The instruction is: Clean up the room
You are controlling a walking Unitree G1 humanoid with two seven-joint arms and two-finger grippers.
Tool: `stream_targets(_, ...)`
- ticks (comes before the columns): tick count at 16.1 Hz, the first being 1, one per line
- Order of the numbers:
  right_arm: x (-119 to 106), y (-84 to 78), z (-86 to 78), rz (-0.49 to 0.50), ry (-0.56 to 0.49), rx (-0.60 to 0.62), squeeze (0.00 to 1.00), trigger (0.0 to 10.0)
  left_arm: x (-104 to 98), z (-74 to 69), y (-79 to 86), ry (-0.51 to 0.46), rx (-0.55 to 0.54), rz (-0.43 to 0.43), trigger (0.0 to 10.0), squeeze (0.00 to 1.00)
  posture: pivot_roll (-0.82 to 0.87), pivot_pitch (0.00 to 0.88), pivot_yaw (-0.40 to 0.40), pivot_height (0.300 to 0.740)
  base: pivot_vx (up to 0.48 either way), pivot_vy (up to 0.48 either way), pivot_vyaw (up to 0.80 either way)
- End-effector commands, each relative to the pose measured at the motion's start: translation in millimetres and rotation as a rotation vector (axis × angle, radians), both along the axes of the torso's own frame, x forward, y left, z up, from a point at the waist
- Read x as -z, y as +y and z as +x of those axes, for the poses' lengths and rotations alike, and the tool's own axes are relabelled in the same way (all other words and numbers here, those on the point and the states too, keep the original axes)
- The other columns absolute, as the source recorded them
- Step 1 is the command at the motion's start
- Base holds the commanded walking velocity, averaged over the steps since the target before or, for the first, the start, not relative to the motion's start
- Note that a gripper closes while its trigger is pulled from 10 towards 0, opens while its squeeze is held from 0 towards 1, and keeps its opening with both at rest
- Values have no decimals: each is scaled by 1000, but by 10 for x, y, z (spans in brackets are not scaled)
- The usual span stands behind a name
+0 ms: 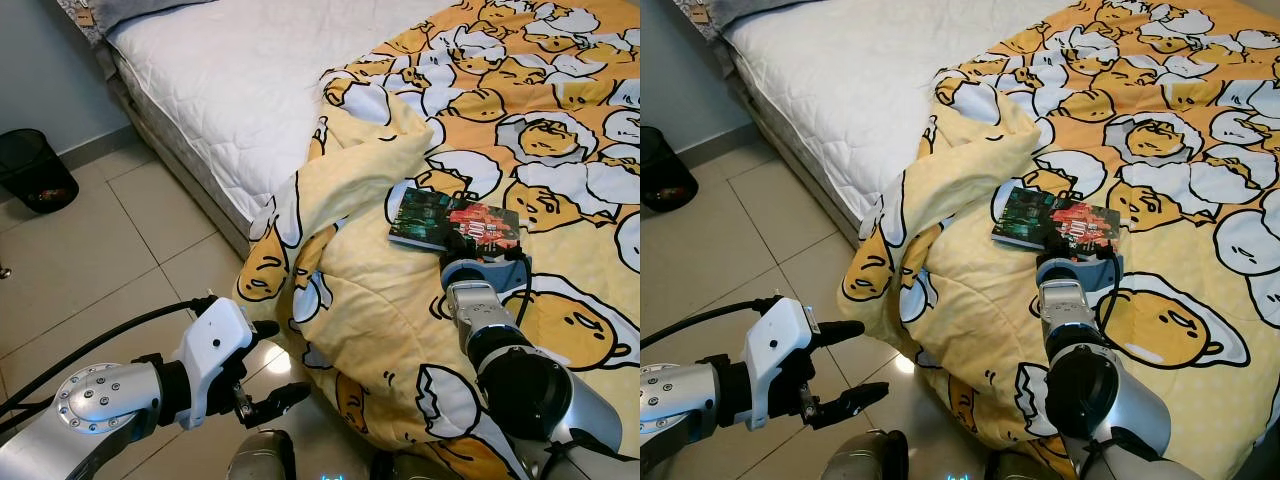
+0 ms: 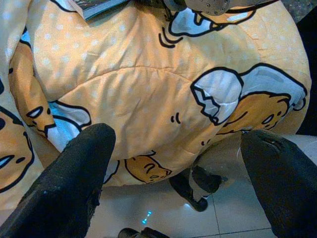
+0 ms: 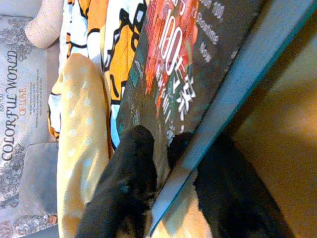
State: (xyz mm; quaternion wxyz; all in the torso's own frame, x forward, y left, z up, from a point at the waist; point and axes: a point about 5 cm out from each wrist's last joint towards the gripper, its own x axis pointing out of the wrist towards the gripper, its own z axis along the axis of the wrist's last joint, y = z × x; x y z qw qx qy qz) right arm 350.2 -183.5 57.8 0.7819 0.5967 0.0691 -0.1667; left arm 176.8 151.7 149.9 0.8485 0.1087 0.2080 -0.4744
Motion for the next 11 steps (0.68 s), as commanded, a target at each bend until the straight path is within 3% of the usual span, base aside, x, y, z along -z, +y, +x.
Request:
stream_targets(1, -56, 7, 41, -2, -13, 0, 0, 0, 15, -21, -7, 5, 2, -1, 10000, 812, 288, 128, 26, 740, 0, 0, 0)
stream_targets(8, -55, 15, 41, -9, -14, -7, 0, 0, 71, -5, -10, 3, -9, -2, 10000, 812, 274, 91, 12, 740, 0, 0, 0)
stream_targets(11, -133, 11, 87, -110, -46, -84, 0, 0, 104, 39, 5, -31, -64, -16, 10000, 812, 243, 38, -12, 740, 0, 0, 0)
